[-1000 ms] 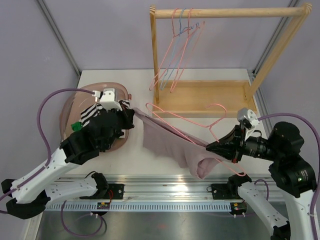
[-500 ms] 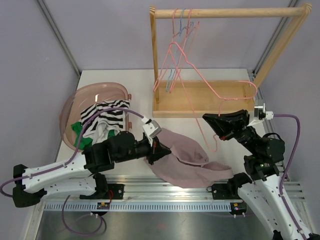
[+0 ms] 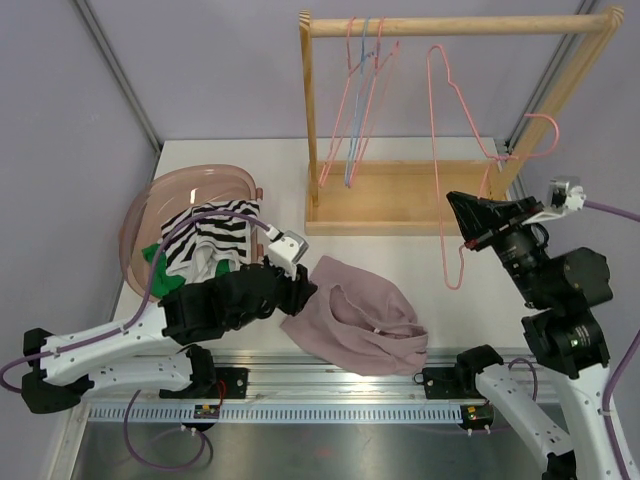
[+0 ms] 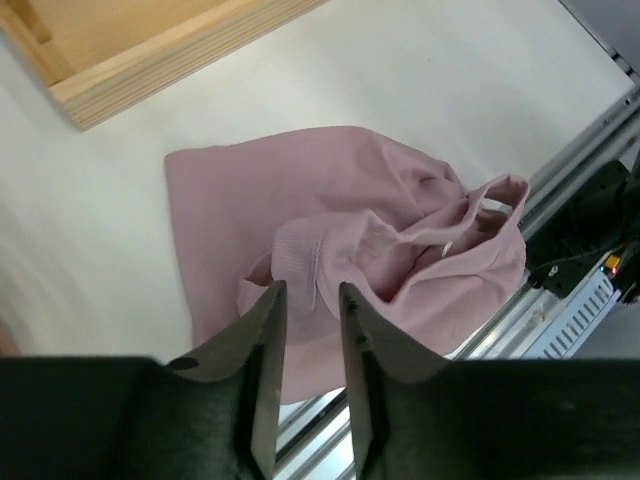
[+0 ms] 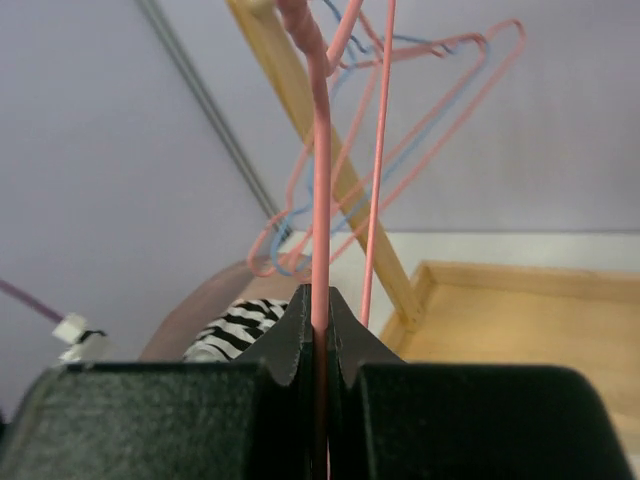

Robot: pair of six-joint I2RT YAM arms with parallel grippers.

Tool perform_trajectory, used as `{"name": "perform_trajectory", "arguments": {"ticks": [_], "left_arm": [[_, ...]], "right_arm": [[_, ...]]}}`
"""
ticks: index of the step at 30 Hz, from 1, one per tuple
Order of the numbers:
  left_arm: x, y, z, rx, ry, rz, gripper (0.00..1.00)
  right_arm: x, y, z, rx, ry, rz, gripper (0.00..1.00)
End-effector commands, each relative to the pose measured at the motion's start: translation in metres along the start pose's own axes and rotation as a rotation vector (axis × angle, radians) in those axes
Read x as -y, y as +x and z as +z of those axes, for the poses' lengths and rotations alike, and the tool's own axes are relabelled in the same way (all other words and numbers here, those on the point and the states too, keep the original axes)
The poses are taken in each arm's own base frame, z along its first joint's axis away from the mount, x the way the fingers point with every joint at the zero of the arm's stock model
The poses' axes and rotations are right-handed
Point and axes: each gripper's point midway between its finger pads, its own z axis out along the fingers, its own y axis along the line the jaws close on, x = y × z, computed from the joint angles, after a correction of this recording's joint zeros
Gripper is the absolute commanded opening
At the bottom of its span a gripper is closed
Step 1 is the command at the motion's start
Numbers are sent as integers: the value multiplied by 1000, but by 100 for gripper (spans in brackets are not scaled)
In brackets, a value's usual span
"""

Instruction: Remove the tank top from the hanger

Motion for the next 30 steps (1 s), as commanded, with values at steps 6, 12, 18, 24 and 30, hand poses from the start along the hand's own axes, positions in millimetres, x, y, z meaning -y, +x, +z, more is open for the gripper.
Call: {"name": "perform_trajectory", "arguments": {"ticks": [6,12,18,24,30], "left_arm": [[-32,-35,-41,83,-147,-51,82],[-51,-30,-66,52,-201,-38,99],[-79,-11,-78,10,-315,8,99],[-81,-9,-79,53,-293,-4,99],[-84,-3,-77,38,-306,-2,99]], "right_arm": [[63,8,45,-175,330,-105,0],[80,-4,84,-234,419,-173,0],[83,-21,125,-253,441,-200,0],[85,-18,164,-278,460,-228,0],[89,2,200,-344,480,-246,0]]}}
